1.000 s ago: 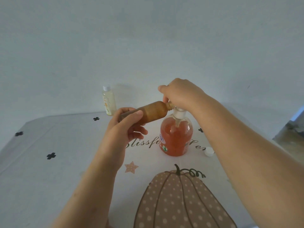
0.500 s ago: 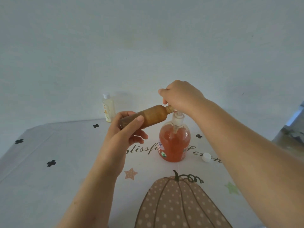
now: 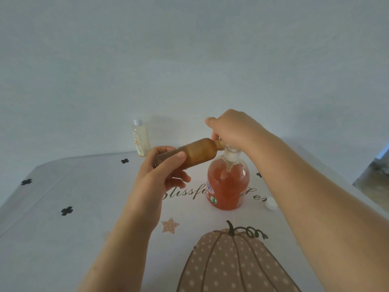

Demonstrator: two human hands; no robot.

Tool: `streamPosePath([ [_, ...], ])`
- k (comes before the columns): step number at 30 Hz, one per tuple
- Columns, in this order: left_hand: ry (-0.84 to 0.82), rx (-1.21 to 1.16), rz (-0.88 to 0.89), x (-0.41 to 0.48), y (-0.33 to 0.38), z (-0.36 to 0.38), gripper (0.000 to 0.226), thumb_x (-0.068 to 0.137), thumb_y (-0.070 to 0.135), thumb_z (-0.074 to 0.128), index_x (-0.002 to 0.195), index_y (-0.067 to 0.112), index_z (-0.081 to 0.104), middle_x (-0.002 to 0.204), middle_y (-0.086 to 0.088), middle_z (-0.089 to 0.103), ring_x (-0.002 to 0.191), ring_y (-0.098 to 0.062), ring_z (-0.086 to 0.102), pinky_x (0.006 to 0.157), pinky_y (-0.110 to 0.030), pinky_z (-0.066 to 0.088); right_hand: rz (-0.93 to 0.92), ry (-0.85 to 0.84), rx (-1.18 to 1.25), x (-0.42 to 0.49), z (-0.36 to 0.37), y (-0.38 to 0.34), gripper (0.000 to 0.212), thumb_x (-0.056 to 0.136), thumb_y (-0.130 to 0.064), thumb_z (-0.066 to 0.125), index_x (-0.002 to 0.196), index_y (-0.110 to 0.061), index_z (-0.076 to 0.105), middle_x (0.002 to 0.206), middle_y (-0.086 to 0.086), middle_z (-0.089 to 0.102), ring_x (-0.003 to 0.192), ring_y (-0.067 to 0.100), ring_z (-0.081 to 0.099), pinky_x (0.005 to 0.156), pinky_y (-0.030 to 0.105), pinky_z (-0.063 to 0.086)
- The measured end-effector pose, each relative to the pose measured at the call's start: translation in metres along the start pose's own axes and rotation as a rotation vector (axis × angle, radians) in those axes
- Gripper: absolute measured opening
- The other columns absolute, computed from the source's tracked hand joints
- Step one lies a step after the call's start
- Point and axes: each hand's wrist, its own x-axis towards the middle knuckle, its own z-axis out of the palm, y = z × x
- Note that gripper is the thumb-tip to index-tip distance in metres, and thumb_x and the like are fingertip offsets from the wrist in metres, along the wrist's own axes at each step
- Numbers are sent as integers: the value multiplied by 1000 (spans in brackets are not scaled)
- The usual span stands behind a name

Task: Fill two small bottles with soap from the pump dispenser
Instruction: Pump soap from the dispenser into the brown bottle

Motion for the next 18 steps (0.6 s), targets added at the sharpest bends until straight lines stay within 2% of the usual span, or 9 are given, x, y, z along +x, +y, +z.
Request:
streamPosePath([
  [2,2,4,-1,1,-1,0,33,73,26,69,100,10,59,80,-8,66,63,-27,62,58,-32,50,10,-31,-17,2,2,1,38,99,-37,44,100,-12,73,89,5,71,90,26,69,86,38,51],
  [4,5,5,-4,1,-1,0,35,73,26,69,102,9,59,79,-8,66,64,-27,62,58,-32,51,-7,-50,-52,3,1,3,33,99,-31,46,102,-10,71,88,4,69,90,26,68,86,38,52],
  [8,2,13,-2,0,0,0,32,73,26,70,100,11,60,80,-8,67,64,-26,63,58,-32,52,-36,-44,11,-2,-2,4,38,104,-38,42,94,-9,64,75,1,57,74,21,56,69,33,44],
  [11,0,12,2,-1,1,-1,29,73,25,70,98,13,60,81,-9,66,65,-26,63,58,-31,51,-4,-4,5,-1,1,1,43,99,-40,44,98,-8,73,84,4,70,79,23,66,76,35,50],
  [16,-19,-4,22,-3,3,0,26,74,26,71,96,15,60,85,-9,66,65,-26,63,58,-31,51,-58,78,44,-4,-5,-3,36,95,-33,49,96,-8,75,89,7,76,73,23,63,73,34,50],
  [18,-20,-19,23,-3,4,0,26,74,26,71,96,16,61,85,-8,66,65,-26,63,58,-31,51,-96,73,22,-6,-8,-6,33,93,-31,52,97,-8,76,93,8,78,76,25,67,80,38,55],
])
